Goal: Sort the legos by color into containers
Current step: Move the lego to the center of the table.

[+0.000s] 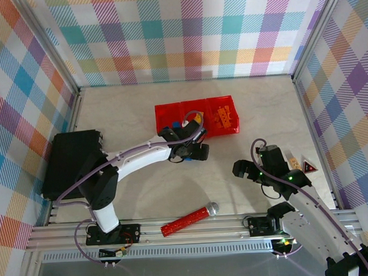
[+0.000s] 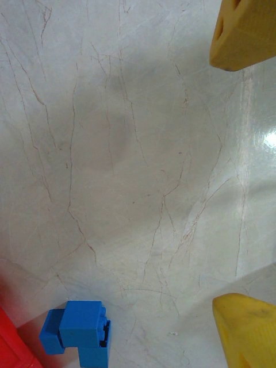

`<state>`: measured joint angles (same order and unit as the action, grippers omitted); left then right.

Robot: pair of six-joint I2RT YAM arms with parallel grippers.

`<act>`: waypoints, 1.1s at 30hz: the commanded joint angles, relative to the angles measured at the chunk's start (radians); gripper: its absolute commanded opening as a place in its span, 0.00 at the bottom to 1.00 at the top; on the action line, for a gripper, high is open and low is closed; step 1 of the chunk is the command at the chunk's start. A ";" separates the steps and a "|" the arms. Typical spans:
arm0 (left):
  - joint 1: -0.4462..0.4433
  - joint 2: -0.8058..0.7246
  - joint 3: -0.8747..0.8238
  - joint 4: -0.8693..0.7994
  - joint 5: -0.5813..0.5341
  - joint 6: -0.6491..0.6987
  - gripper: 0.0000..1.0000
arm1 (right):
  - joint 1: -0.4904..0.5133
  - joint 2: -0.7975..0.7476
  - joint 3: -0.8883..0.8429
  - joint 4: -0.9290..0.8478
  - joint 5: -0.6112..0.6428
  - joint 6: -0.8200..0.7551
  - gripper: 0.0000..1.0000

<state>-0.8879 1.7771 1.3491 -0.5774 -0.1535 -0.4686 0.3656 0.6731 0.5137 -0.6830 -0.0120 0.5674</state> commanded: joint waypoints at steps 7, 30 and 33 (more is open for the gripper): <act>-0.023 0.114 0.055 0.064 0.141 -0.122 0.85 | -0.004 -0.002 0.026 -0.013 -0.005 0.005 0.99; 0.032 0.199 0.093 -0.024 0.113 -0.126 0.82 | -0.004 -0.006 0.026 -0.018 -0.002 0.004 0.99; 0.055 0.190 0.088 -0.044 0.091 -0.110 0.82 | -0.004 -0.006 0.027 -0.021 0.000 0.004 0.99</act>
<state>-0.8646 1.9686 1.4261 -0.5461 -0.0177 -0.6018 0.3656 0.6727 0.5137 -0.6830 -0.0116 0.5674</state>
